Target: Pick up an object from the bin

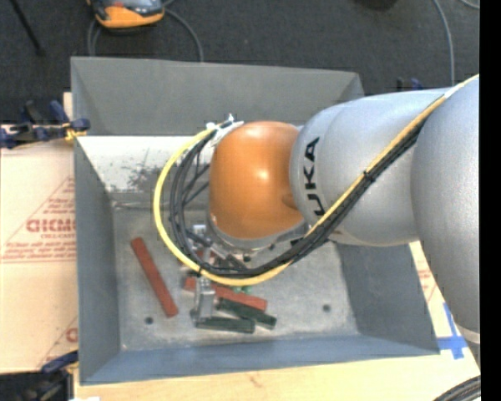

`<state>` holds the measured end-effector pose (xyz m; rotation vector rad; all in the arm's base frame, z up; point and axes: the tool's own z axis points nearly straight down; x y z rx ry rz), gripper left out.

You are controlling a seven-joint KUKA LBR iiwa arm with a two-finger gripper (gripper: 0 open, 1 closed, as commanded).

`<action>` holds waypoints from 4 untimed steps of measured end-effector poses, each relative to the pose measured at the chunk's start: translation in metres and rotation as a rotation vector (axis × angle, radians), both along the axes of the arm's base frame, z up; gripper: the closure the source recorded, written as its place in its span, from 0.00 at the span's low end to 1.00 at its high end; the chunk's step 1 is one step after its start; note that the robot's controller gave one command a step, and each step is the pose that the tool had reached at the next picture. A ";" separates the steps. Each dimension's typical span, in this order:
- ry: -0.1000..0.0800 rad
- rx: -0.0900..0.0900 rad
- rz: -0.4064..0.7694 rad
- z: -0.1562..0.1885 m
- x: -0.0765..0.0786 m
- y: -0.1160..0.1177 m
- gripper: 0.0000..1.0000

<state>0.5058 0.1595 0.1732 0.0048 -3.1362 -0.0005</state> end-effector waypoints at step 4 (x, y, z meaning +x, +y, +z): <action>-0.002 0.001 -0.102 -0.101 0.038 -0.066 0.00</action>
Offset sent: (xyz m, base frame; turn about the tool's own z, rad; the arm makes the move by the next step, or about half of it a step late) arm 0.0036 -0.0820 -0.0897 0.0524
